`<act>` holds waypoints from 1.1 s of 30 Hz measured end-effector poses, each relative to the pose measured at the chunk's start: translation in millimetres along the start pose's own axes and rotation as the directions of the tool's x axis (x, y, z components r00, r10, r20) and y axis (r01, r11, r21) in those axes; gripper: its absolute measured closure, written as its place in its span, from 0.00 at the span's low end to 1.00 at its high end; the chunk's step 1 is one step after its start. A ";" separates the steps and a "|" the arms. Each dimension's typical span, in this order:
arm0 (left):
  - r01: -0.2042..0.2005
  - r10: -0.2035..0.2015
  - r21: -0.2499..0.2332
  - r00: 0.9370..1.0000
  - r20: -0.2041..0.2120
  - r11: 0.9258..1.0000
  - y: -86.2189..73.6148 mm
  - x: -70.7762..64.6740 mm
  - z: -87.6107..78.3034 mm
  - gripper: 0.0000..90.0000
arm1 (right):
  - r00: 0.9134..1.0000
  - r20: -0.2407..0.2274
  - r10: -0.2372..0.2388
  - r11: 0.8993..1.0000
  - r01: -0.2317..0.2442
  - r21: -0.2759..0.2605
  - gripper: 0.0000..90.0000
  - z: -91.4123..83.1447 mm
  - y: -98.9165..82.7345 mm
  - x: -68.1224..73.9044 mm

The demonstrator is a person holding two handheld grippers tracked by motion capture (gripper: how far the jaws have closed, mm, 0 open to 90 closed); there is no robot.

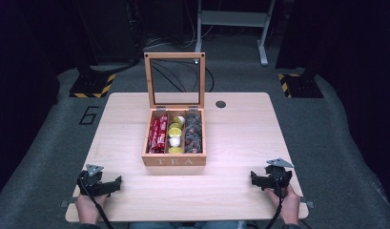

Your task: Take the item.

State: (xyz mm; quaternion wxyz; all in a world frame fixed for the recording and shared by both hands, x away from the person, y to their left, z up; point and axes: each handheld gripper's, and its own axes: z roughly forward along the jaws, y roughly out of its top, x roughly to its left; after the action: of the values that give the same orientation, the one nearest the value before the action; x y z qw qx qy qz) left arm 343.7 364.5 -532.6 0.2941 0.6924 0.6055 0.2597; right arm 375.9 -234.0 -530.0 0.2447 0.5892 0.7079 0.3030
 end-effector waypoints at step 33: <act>0.005 -0.001 -0.073 0.999 0.050 0.997 29.8 -14.3 -24.9 0.00 | 1.000 0.004 0.001 1.000 -0.001 -0.001 0.00 0.0 0.0 0.3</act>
State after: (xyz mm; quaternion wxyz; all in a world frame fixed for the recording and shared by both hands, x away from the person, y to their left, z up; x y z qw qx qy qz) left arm 344.4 349.9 -493.9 0.3347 0.6866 0.5890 0.2640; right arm 375.8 -233.7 -530.0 0.2463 0.5901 0.7070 0.3022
